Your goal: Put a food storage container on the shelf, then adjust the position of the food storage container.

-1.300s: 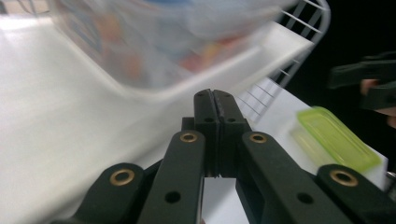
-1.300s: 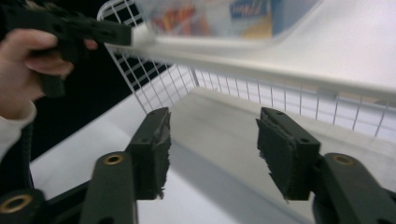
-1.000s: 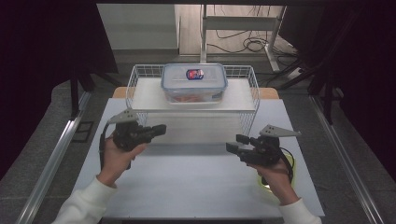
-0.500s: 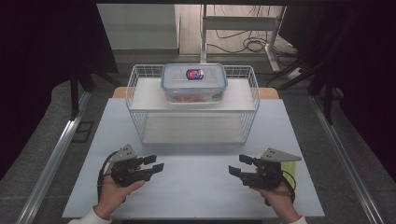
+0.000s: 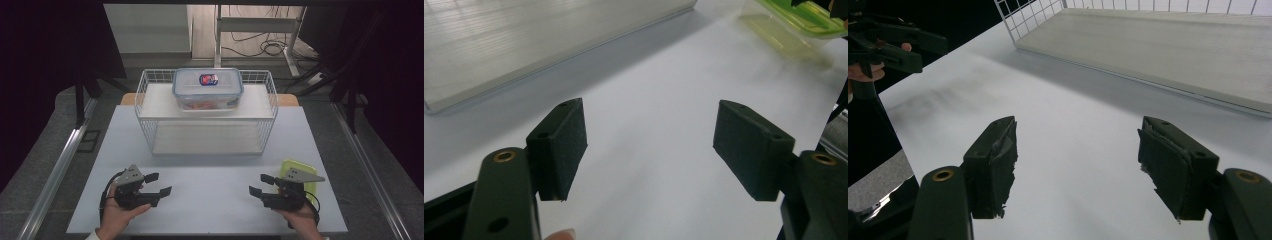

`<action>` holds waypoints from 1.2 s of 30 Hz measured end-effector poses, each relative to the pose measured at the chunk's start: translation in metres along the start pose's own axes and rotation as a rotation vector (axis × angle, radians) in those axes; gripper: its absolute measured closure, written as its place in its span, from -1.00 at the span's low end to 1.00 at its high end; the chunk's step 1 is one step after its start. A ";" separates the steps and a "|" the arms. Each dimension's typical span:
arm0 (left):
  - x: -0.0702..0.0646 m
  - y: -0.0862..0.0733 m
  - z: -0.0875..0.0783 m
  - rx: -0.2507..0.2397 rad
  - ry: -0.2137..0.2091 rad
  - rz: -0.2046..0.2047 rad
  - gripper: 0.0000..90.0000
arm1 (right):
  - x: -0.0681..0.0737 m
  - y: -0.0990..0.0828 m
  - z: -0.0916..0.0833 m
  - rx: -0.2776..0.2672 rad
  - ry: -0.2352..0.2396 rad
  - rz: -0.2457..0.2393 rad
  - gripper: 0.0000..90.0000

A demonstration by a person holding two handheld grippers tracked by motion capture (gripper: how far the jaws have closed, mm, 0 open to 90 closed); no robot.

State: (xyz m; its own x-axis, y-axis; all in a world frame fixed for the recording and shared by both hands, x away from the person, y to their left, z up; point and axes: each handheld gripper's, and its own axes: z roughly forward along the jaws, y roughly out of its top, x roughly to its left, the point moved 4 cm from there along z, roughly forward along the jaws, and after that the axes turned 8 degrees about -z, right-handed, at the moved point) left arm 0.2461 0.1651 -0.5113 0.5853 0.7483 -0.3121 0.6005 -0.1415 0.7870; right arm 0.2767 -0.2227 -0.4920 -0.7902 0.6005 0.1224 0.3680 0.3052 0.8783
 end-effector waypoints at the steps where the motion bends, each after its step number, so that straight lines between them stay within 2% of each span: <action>1: 0.000 0.000 0.000 0.000 0.000 0.000 -0.34 | 0.000 0.000 0.000 0.000 0.000 0.000 -0.28; 3: -0.002 -0.001 0.002 0.009 0.011 0.016 -0.35 | 0.000 -0.001 0.001 0.007 -0.003 -0.007 -0.28; 8: -0.001 -0.002 0.002 0.011 0.014 0.012 -0.36 | 0.001 -0.001 0.000 0.018 -0.019 -0.031 -0.27; 12: -0.001 -0.002 0.001 0.011 0.012 0.014 -0.38 | 0.001 0.003 -0.005 0.020 -0.038 -0.043 -0.18; 13: -0.001 -0.002 0.002 0.013 0.011 0.013 -0.39 | -0.002 0.004 -0.010 0.020 -0.044 -0.049 -0.06; 14: 0.000 -0.003 0.003 0.018 0.012 0.013 -0.39 | -0.002 0.004 -0.010 0.020 -0.044 -0.049 -0.06; 17: 0.002 -0.006 0.003 0.028 0.021 0.013 -0.40 | -0.010 0.004 -0.022 0.028 -0.084 -0.059 0.31; 18: 0.002 -0.006 0.003 0.028 0.021 0.013 -0.40 | -0.010 0.004 -0.022 0.028 -0.084 -0.059 0.31; 19: 0.004 -0.008 0.002 0.031 0.026 0.011 -0.40 | -0.016 0.005 -0.032 0.030 -0.108 -0.059 0.61; 22: 0.007 -0.010 0.000 0.035 0.030 0.007 -0.41 | -0.031 0.004 -0.051 0.047 -0.168 -0.042 0.98; 23: 0.007 -0.010 0.000 0.035 0.030 0.007 -0.41 | -0.031 0.004 -0.051 0.047 -0.168 -0.042 0.98; 24: 0.007 -0.011 0.000 0.035 0.033 0.006 -0.41 | -0.037 0.003 -0.059 0.045 -0.188 -0.031 0.98; 25: 0.008 -0.010 0.000 0.034 0.035 0.003 -0.41 | -0.050 0.000 -0.073 0.070 -0.271 -0.038 0.98; 26: 0.008 -0.010 0.000 0.034 0.035 0.003 -0.42 | -0.050 0.000 -0.073 0.070 -0.271 -0.038 0.98; 27: 0.009 -0.010 0.001 0.034 0.032 0.003 -0.42 | -0.063 -0.004 -0.085 0.095 -0.348 -0.036 0.98; 28: 0.009 -0.010 0.001 0.034 0.032 0.003 -0.42 | -0.063 -0.004 -0.085 0.095 -0.348 -0.036 0.98; 29: 0.009 -0.011 0.002 0.040 0.033 0.005 -0.42 | -0.075 -0.010 -0.096 0.106 -0.393 -0.011 0.98; 30: 0.009 -0.011 0.002 0.040 0.033 0.005 -0.42 | -0.075 -0.010 -0.096 0.106 -0.393 -0.011 0.98; 31: 0.009 -0.011 0.003 0.047 0.031 0.006 -0.42 | -0.085 -0.017 -0.105 0.128 -0.432 0.010 0.98; 34: 0.009 -0.011 0.003 0.048 0.029 0.004 -0.42 | -0.092 -0.026 -0.112 0.138 -0.453 0.033 0.99; 35: 0.010 -0.011 0.003 0.046 0.028 0.002 -0.42 | -0.096 -0.036 -0.118 0.154 -0.470 0.050 0.98; 36: 0.010 -0.011 0.003 0.046 0.028 0.002 -0.42 | -0.096 -0.036 -0.118 0.154 -0.470 0.050 0.98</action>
State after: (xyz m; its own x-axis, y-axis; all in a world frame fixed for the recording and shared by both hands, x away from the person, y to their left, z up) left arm 0.2468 0.1723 -0.5247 0.5715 0.7659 -0.2946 0.6237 -0.1721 0.7625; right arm 0.2817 -0.3785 -0.4814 -0.4768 0.8744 -0.0900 0.4955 0.3519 0.7941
